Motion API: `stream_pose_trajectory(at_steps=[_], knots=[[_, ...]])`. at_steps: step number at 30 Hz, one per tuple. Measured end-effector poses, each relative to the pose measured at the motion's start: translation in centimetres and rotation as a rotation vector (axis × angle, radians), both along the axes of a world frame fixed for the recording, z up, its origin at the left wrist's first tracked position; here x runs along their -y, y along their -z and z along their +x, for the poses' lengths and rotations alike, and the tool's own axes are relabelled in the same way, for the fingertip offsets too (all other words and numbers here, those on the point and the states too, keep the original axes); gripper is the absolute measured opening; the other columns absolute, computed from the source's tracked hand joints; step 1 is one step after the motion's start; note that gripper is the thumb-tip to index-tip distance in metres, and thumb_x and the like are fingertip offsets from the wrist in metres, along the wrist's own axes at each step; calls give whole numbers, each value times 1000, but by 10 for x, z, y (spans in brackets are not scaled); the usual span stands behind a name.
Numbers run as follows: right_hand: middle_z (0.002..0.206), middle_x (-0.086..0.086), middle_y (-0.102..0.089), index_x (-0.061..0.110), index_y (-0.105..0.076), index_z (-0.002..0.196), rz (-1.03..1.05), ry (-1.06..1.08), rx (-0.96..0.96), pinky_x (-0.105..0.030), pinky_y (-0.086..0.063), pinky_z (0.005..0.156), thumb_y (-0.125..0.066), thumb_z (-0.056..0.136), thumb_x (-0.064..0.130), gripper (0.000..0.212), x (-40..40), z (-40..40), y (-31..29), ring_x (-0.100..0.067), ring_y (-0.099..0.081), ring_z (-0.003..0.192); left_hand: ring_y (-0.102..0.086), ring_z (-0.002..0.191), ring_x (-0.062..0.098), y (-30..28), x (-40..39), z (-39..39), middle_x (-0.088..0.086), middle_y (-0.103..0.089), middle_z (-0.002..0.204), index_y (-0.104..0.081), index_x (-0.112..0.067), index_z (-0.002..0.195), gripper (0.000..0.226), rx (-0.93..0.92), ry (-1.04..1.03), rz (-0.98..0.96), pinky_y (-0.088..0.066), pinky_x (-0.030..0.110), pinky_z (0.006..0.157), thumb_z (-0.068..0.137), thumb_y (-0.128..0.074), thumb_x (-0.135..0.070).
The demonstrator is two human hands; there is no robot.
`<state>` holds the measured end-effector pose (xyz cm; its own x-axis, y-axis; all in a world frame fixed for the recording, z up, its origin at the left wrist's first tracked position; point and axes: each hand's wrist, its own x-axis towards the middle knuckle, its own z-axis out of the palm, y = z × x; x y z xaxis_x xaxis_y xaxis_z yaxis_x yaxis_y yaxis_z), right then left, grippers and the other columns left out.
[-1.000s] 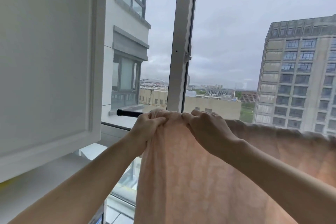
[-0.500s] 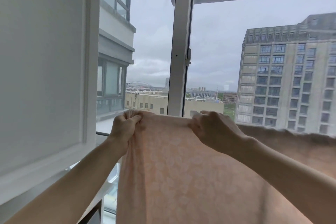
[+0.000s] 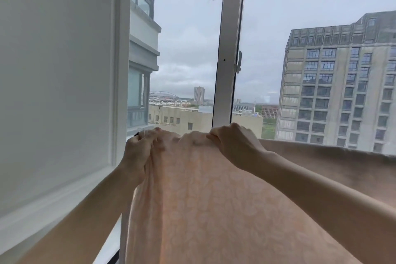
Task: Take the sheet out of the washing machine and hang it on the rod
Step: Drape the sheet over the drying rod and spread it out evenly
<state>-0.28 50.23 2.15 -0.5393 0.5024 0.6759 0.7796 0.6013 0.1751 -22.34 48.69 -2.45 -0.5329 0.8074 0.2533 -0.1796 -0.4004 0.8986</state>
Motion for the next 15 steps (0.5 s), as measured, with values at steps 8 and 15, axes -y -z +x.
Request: stream_pose_trajectory(at_steps=[8, 15], knots=[[78, -2, -64, 17, -65, 85, -4, -4, 8, -31, -35, 61, -39, 100, 41, 38, -14, -42, 4, -27, -60, 72, -67, 91, 27, 50, 13, -61, 12, -71, 99, -72, -7, 96, 31, -7, -55, -191, -51, 39, 86, 94, -55, -34], [76, -4, -63, 21, -51, 70, -3, -4, -70, -30, -37, 61, -44, 99, 38, 35, -23, -70, 4, -27, -60, 72, -58, 69, 22, 97, 36, -115, 12, -66, 83, -67, -6, 81, 46, -99, -141, -436, -42, 27, 60, 102, -38, -35]])
